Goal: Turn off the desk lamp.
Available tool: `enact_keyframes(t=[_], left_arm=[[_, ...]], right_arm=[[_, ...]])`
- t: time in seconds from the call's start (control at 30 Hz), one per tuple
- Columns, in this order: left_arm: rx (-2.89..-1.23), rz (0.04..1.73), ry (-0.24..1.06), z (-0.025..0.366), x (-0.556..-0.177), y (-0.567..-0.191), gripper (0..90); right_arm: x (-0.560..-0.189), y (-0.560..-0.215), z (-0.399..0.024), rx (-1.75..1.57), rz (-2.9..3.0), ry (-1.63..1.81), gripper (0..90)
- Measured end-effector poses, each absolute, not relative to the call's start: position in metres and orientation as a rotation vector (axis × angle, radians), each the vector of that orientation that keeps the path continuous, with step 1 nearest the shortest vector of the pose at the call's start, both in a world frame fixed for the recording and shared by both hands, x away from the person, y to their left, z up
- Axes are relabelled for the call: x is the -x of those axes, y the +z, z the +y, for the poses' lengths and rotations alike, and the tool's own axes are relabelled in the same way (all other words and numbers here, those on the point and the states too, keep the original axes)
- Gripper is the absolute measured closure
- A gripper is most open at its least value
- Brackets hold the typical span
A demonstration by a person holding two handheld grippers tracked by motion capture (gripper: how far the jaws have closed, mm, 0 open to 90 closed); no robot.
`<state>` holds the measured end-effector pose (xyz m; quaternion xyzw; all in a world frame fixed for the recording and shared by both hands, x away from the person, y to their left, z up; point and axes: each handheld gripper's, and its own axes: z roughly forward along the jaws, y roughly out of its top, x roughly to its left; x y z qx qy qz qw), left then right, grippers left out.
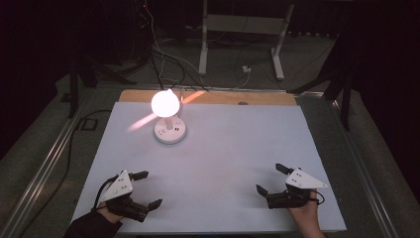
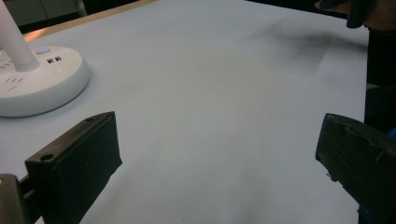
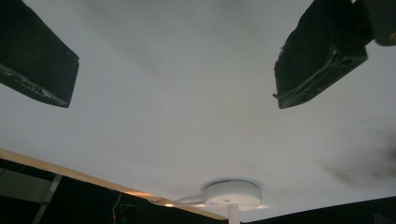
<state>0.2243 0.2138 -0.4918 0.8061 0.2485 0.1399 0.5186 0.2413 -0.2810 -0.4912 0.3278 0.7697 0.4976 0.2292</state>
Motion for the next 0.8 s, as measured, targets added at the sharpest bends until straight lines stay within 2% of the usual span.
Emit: enact_keyframes(t=[0.8], left_arm=[[-1.922, 0.578, 0.335, 0.198, -0.236, -0.465, 0.5]], right_arm=[[-0.238, -0.488, -0.280, -0.903, 2.097, 1.402, 0.0]])
